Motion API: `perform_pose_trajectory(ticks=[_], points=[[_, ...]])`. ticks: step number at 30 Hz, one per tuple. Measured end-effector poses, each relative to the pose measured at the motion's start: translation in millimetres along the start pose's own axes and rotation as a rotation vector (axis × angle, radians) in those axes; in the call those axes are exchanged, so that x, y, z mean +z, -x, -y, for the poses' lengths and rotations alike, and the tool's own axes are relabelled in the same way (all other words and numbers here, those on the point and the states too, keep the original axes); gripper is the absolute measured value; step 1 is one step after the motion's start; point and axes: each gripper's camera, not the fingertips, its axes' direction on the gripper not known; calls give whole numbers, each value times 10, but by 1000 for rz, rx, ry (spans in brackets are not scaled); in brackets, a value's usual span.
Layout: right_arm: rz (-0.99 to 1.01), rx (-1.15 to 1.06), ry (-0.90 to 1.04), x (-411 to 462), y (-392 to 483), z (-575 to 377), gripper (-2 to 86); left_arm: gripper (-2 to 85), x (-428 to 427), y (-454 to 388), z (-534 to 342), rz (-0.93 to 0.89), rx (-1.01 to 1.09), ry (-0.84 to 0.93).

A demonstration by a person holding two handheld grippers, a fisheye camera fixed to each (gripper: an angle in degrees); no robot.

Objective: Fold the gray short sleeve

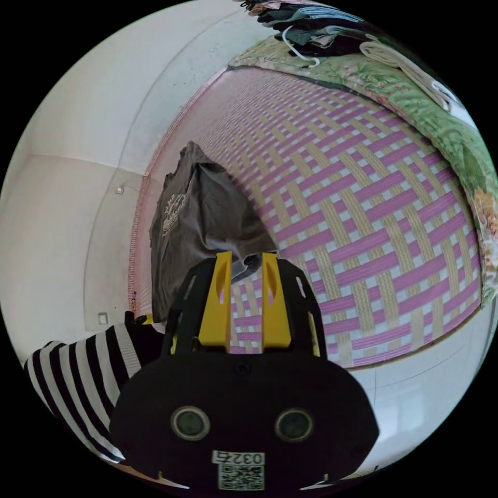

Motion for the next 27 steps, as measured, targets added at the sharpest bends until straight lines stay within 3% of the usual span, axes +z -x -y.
perform_pose_trajectory(ticks=[2, 7, 14, 18, 21, 24, 27], points=[[-7, 30, -11, -113, -77, 126, 87, 27, 66, -12, 14, 7, -7, 11], [203, 152, 57, -305, -512, 417, 90, 28, 215, 8, -12, -2, -36, -9], [221, 187, 58, -469, -629, 463, 77, 25, 378, 59, -60, 3, -67, -30], [315, 182, 135, -292, -486, 550, 59, 6, 570, 136, 37, -40, -111, -34], [408, 172, 193, -219, -341, 658, 3, -6, 673, 159, 159, -221, -127, -56], [537, 16, 41, -695, 44, 742, -7, -8, 352, -217, 211, -520, 138, -254], [657, -235, -107, -1295, 415, 631, -9, -9, -162, -621, 28, -467, 445, -364]])
